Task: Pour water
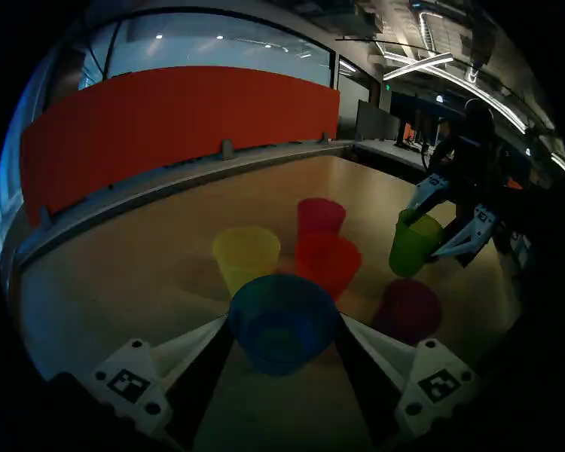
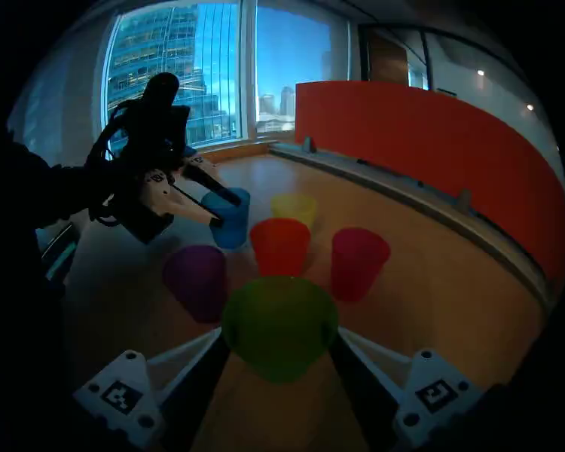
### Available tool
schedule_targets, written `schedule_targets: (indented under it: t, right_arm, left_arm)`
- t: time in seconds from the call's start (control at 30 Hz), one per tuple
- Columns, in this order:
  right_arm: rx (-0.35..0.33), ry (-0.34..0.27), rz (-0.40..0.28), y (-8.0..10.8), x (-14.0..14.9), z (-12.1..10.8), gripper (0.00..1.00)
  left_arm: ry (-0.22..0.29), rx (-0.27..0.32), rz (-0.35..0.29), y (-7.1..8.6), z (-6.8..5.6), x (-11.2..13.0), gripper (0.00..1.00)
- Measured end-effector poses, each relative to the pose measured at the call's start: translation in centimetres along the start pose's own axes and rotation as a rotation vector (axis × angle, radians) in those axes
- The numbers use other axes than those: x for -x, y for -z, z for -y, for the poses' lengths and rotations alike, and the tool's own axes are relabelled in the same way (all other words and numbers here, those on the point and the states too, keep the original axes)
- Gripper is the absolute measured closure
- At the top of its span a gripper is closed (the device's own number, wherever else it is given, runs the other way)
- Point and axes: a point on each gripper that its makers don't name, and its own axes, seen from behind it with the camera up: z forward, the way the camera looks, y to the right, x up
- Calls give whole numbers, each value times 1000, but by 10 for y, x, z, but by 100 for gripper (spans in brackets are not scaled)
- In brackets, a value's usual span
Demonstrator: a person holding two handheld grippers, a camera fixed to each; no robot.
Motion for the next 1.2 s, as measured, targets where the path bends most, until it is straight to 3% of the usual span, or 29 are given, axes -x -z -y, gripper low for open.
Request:
schedule_targets:
  t: [0.2,0.73,1.2]
  right_arm:
    - [28,1,-49,11,-21,-2,11]
    - [68,17,-198,37,-85,7,10]
    - [82,36,-294,48,-117,18,10]
  left_arm:
    - [18,-11,-64,20,-1,-26,12]
    - [0,-65,-240,78,-9,-93,12]
    - [-11,-78,-304,102,-21,-114,12]
